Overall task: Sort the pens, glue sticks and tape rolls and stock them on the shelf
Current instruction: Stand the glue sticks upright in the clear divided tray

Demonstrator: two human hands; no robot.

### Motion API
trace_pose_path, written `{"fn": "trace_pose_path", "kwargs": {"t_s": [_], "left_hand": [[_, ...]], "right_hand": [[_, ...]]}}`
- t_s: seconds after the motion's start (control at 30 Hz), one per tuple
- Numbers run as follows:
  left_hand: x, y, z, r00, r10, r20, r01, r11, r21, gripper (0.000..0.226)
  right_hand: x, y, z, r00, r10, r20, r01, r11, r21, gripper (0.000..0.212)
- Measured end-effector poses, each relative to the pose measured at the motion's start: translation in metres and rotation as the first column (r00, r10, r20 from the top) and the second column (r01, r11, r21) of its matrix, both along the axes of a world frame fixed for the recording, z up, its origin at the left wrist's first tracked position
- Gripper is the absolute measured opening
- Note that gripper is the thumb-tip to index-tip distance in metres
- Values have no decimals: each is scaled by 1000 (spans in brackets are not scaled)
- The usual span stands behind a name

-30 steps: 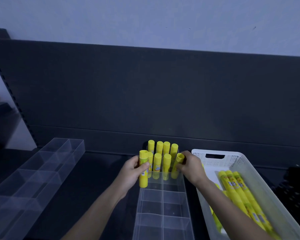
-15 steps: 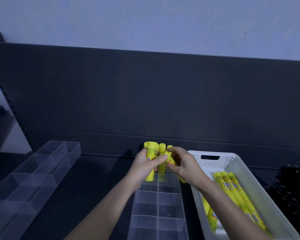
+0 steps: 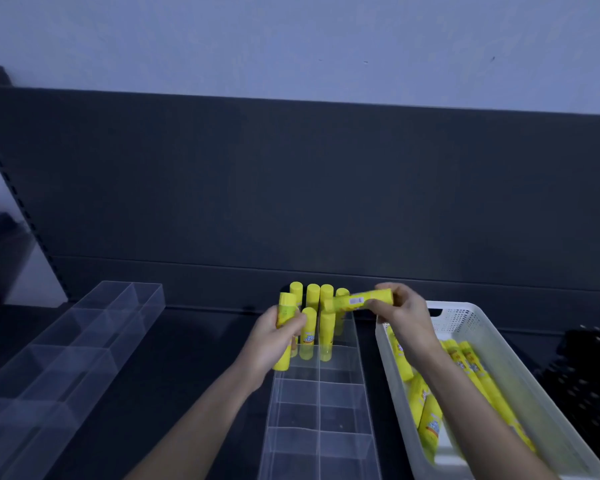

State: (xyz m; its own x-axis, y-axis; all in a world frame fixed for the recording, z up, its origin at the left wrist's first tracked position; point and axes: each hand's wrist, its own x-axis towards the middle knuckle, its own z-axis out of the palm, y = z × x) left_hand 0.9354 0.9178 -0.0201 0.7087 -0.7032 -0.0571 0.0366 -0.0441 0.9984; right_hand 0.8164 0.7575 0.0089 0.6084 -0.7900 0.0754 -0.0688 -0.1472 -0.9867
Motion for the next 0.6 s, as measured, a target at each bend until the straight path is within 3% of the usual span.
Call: {"fn": "trace_pose_path", "kwargs": {"t_s": [0.1,0.2,0.3,0.6], "left_hand": [[10,6,-7,992,42,-117,-42,999,4,7],[13,8,-12,1000,10,-20,-9,999,39,14],[13,11,-14,997,-53,58,52,998,20,17],[14,7,-16,993,-85,80,84,996,12,20]], "right_hand": [[11,-5,-1,967,-115,-227,35,944,-329,29],[23,-3,-11,914,-111,-391,-100,871,-482,32],[27,-3,-16,887,-112,-448,-151,847,-510,30],[29,-10,-10,867,-100,-488,-171,860,-481,35]]}}
